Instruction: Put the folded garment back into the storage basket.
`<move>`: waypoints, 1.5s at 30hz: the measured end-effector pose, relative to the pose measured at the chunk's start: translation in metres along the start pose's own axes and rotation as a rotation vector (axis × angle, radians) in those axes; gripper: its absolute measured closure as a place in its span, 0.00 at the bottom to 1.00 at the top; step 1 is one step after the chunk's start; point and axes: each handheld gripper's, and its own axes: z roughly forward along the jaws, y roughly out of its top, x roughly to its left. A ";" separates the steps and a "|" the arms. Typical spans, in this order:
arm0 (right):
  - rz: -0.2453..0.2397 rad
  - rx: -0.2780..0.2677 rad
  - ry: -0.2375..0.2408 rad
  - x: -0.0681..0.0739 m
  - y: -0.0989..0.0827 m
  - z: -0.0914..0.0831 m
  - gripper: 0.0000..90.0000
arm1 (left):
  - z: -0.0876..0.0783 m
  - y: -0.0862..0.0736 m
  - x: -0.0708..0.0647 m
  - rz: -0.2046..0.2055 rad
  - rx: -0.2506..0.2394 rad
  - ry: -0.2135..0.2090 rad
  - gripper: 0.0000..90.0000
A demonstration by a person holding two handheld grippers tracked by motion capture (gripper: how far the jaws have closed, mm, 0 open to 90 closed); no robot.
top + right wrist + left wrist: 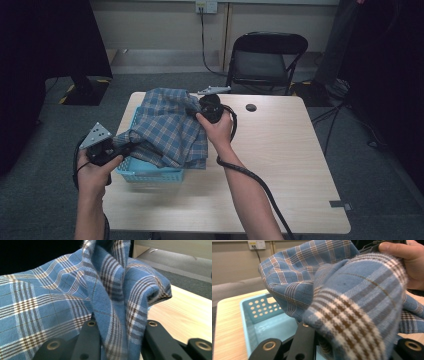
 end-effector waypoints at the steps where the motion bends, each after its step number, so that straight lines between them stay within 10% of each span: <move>1: 0.000 -0.003 -0.002 0.001 0.000 0.002 0.85 | 0.000 -0.001 0.001 -0.003 -0.001 0.005 0.88; 45: 0.049 -0.025 -0.009 0.018 -0.018 0.061 0.85 | 0.000 -0.019 0.031 -0.007 0.063 0.135 0.88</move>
